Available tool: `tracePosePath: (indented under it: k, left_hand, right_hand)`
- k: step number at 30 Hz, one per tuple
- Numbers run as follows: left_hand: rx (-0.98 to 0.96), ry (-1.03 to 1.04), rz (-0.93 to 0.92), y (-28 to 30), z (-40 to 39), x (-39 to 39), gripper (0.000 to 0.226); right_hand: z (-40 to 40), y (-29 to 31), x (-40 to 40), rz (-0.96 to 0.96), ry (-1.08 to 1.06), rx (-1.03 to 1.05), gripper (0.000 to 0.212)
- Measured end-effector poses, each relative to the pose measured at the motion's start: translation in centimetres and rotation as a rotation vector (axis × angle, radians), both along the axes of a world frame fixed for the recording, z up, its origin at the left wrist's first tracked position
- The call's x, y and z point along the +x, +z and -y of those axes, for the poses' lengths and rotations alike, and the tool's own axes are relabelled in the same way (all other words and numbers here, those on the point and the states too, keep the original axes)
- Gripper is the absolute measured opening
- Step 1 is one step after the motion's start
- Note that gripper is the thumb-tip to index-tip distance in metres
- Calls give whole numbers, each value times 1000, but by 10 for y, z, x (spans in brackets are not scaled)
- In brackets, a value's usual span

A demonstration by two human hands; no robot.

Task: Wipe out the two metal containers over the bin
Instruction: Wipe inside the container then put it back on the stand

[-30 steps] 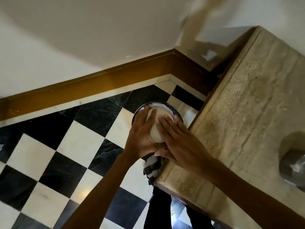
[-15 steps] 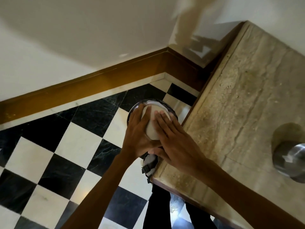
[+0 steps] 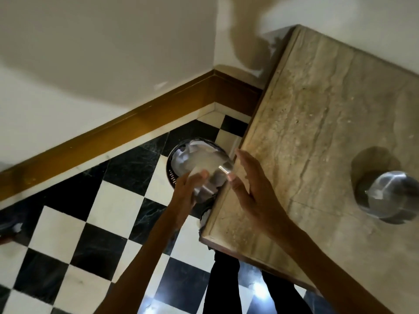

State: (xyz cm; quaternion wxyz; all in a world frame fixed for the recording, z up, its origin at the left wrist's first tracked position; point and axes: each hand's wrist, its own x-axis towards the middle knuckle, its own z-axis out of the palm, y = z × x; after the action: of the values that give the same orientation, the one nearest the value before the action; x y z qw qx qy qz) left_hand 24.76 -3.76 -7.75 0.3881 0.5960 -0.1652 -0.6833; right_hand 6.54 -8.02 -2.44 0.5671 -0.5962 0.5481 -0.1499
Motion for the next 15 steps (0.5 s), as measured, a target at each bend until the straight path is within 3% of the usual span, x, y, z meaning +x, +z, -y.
tracePosePath:
  k: [2,4,8,15]
  left_hand:
    - [95,159,-215,11,4,-19,65]
    - [171,235,-158,17,12,-43,50]
    - [210,90,-50,30,32,-96,43]
    - [-15,0,243,38,71,-196,19]
  right_hand:
    - [1,7,-24,37,-75,88,48]
    - [3,11,-50,77,-149,132,36]
    - [8,9,-107,68,-323,221,33]
    - [56,-1,-189,-169,-478,234,34]
